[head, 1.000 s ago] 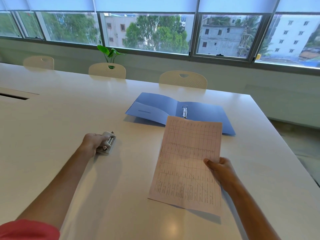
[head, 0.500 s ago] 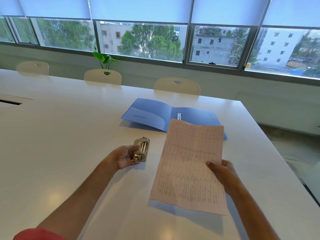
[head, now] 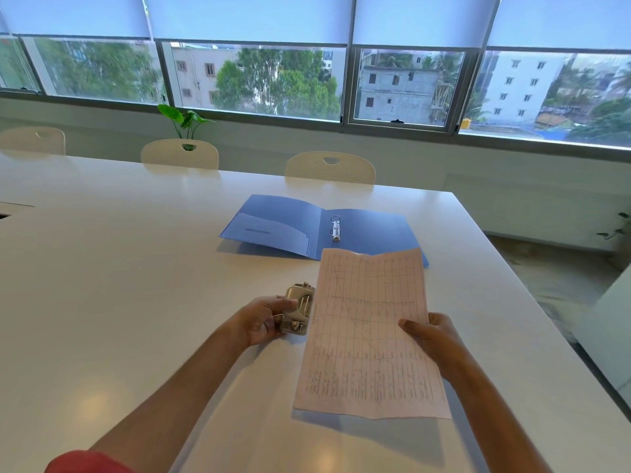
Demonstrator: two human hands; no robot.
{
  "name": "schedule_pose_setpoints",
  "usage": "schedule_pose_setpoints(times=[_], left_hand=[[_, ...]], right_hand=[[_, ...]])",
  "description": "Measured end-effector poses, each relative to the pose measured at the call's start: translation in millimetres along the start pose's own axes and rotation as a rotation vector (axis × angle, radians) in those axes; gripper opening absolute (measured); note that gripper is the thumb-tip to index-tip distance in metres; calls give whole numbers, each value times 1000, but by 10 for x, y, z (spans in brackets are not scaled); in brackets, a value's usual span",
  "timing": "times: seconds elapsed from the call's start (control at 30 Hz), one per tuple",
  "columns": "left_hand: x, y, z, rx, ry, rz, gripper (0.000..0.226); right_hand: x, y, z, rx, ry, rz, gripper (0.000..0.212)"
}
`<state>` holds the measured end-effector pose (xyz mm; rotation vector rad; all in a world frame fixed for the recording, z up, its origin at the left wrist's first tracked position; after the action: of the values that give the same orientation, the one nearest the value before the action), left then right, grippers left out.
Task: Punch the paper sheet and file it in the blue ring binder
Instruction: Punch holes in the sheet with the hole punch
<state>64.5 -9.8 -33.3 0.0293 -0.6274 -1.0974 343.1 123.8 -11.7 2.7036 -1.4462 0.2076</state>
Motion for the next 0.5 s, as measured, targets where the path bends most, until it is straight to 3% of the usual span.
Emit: schedule_pose_setpoints(times=[0.5], left_hand=[[-31, 28, -39, 8, 16, -33, 27]], right_hand=[[-64, 80, -10, 90, 5, 28, 11]])
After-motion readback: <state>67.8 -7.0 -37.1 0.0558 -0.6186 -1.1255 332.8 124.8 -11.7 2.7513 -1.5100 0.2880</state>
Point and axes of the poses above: each hand's wrist, its own x-axis away from the middle knuckle, its own y-axis out of the palm, z = x × y, the point moved 3 cm from there along -x, towards the middle knuckle, and after that the axes turned 1 degree about -y, right-handed, at the moved point
